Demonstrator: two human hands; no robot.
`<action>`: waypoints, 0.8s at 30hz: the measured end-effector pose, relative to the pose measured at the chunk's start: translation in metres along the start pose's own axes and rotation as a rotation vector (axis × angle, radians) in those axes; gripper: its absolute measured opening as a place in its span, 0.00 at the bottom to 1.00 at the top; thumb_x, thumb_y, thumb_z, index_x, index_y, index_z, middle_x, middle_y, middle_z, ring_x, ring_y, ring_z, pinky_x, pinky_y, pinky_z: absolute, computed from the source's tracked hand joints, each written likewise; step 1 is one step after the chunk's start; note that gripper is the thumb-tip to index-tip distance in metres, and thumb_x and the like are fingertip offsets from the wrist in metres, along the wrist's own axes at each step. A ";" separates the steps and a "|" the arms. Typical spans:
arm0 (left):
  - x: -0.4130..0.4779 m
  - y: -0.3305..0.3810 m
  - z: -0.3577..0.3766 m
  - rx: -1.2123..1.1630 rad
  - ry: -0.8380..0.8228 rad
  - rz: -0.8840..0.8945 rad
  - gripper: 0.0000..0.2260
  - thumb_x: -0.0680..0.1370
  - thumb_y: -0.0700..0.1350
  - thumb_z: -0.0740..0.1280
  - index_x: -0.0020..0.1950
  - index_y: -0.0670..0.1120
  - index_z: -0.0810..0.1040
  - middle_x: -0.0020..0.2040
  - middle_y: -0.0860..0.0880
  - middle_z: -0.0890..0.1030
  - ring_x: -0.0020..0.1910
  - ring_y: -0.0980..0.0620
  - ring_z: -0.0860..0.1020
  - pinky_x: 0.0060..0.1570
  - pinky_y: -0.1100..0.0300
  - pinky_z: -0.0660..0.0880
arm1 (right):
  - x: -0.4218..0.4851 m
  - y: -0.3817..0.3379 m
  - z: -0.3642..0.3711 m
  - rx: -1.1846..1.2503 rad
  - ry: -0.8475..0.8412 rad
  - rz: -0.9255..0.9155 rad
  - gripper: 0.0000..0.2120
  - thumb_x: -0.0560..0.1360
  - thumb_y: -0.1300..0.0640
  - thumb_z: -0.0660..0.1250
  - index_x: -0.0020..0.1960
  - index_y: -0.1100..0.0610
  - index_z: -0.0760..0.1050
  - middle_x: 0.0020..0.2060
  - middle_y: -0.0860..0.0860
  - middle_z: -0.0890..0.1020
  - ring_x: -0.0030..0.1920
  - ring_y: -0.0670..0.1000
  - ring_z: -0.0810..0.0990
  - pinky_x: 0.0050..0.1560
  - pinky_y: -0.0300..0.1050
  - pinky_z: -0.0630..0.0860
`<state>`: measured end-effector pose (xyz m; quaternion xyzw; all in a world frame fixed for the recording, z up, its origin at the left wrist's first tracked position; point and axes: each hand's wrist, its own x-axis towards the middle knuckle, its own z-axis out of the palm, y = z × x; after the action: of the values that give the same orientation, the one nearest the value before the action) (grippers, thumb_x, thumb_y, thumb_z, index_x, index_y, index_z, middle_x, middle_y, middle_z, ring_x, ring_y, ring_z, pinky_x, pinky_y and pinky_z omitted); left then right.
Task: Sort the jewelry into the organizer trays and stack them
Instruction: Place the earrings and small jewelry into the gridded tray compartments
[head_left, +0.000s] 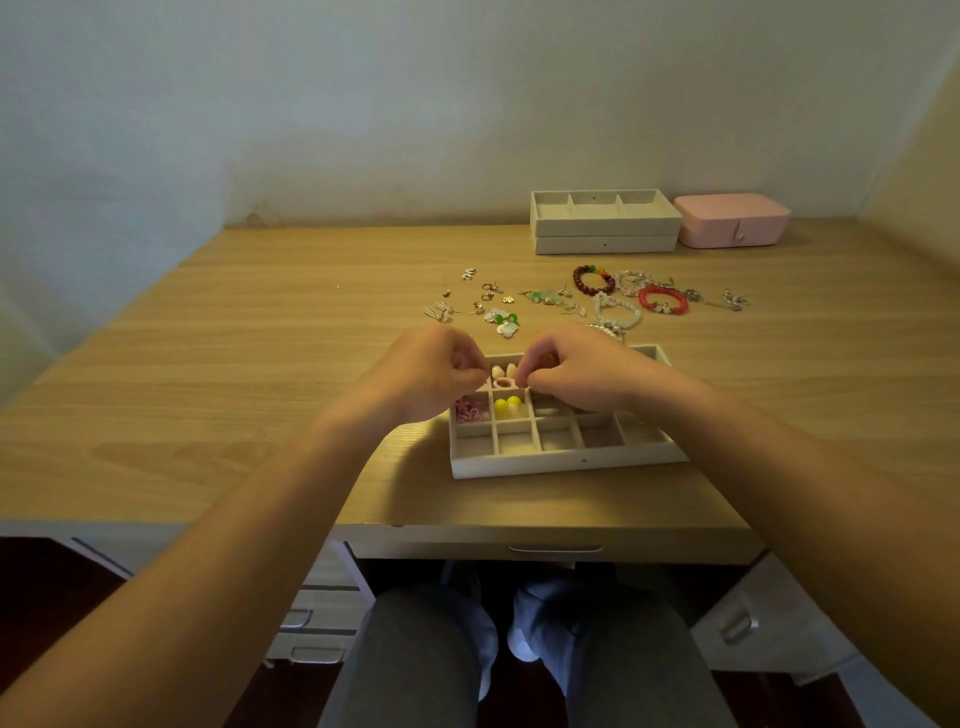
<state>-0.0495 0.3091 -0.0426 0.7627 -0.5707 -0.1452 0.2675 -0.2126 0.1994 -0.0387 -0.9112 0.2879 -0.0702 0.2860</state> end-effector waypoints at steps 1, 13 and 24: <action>-0.002 -0.001 0.001 0.000 0.018 -0.006 0.05 0.76 0.42 0.71 0.43 0.51 0.83 0.36 0.55 0.79 0.41 0.53 0.77 0.37 0.63 0.70 | 0.000 0.002 0.001 -0.002 0.020 0.004 0.09 0.79 0.58 0.67 0.50 0.51 0.85 0.46 0.44 0.82 0.46 0.43 0.79 0.46 0.40 0.76; -0.015 -0.006 0.022 -0.082 0.025 0.006 0.06 0.72 0.51 0.78 0.44 0.54 0.84 0.33 0.58 0.72 0.34 0.59 0.70 0.37 0.59 0.66 | -0.004 0.002 0.009 0.005 0.055 -0.034 0.06 0.77 0.55 0.72 0.51 0.51 0.87 0.42 0.41 0.82 0.43 0.42 0.78 0.42 0.37 0.75; -0.009 -0.005 0.022 0.027 0.046 0.012 0.04 0.72 0.52 0.77 0.44 0.53 0.85 0.38 0.58 0.79 0.41 0.54 0.77 0.42 0.56 0.75 | 0.002 -0.002 0.012 -0.083 0.013 -0.022 0.08 0.79 0.56 0.68 0.51 0.55 0.87 0.42 0.47 0.84 0.41 0.42 0.78 0.38 0.37 0.73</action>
<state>-0.0602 0.3130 -0.0642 0.7658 -0.5709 -0.1182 0.2715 -0.2061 0.2060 -0.0476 -0.9250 0.2822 -0.0674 0.2455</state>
